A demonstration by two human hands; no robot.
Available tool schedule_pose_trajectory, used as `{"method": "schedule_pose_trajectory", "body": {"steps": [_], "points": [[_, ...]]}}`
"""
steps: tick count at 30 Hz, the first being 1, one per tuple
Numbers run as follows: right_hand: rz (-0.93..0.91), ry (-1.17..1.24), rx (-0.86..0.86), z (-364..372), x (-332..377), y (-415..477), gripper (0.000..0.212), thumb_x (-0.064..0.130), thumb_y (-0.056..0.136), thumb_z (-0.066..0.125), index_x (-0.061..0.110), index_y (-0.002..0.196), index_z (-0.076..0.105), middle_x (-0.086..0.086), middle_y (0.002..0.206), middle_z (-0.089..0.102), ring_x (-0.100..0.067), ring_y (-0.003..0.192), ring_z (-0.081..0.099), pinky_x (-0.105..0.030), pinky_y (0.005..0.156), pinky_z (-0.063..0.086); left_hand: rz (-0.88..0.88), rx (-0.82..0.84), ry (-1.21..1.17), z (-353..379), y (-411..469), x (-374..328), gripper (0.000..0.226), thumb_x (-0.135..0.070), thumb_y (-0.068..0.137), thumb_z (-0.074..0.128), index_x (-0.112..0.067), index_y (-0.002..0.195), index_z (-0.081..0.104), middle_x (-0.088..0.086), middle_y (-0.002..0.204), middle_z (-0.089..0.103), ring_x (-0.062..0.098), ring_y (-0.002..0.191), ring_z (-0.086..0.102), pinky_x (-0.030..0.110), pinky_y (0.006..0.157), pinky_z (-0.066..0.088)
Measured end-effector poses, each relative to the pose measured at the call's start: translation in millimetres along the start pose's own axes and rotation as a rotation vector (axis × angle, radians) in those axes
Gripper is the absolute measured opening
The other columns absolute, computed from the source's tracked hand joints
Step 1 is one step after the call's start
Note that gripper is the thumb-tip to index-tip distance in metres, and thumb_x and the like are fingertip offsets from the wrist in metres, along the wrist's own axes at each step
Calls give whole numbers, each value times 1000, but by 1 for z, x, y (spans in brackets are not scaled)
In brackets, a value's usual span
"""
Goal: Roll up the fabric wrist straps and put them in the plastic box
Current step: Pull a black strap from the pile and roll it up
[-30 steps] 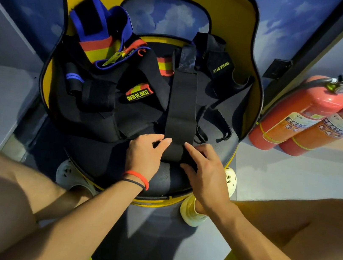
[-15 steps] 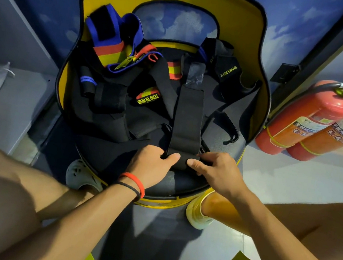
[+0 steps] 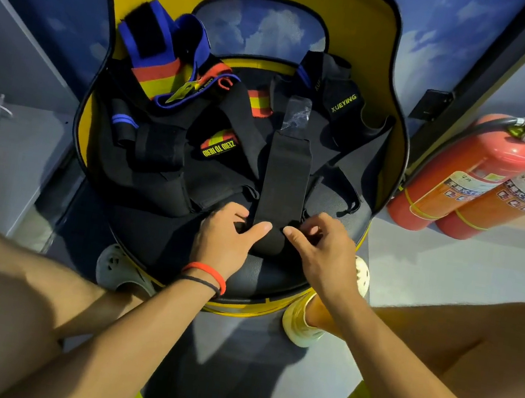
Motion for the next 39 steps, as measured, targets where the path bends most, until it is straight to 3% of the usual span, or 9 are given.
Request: {"method": "schedule_pose_trajectory", "body": {"steps": [7,14,17,21,24,30,33,36,39], "points": [[-239,-124,73,1,-6,-3,37,45,85,78,20,110,66,4,102,62,-11,90,57,-27,77,51,34,-61,-28,6,16,-2,24,-45,84,76,-21,88,76,-9,83,73,12,82,68,28,72,53],[-259,-136,148,-5,-4,7,55,40,83,81,15,130,66,2,117,63,-2,102,51,-18,90,43,17,-23,23,3,26,-8,44,-53,90,65,-14,69,68,-2,59,64,21,66,63,30,61,46],[-181,-158,216,-8,-3,19,61,48,84,78,15,134,65,0,117,63,-13,108,57,-20,89,42,-41,62,11,1,26,-7,52,-46,98,53,-7,64,52,16,71,66,34,76,64,33,61,42],[-57,-134,307,-15,4,30,60,45,84,79,20,137,64,0,119,71,-17,111,64,-22,89,45,-22,242,-82,-2,16,-12,16,-33,95,64,-27,101,76,-8,97,75,15,95,68,31,87,52],[-11,-31,286,-15,7,27,51,39,84,81,24,131,66,6,116,75,-9,106,68,-24,94,52,-52,236,-100,-3,12,-8,11,-35,94,66,-28,88,72,-4,94,74,21,93,70,34,85,52],[91,50,276,-18,6,16,54,48,81,81,23,128,69,4,120,73,-10,108,68,-27,96,54,-141,267,-93,-12,9,-3,52,-45,89,71,0,65,60,6,59,59,23,66,62,38,73,53],[144,9,330,-20,6,12,60,55,82,77,18,128,70,3,119,73,-10,106,66,-26,91,53,-173,292,2,-14,5,2,62,-52,88,68,-14,45,46,5,55,54,31,65,61,34,66,44],[201,12,362,-20,5,13,48,56,81,77,19,111,78,2,101,78,-14,93,72,-33,85,58,-131,245,30,-13,-6,4,60,-53,90,65,-15,49,42,3,53,47,28,58,51,29,57,34],[265,71,360,-16,3,18,38,55,80,78,18,86,80,0,80,78,-18,79,75,-47,86,60,-3,127,-55,-6,-14,3,26,-45,91,69,-21,80,72,-10,78,64,9,77,60,18,65,40]]}}
Point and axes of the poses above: each hand's wrist, its own y-axis towards the middle knuckle, its own z-axis out of the palm, x = y × z, the point moved 2 cm from there along y, towards the middle knuckle
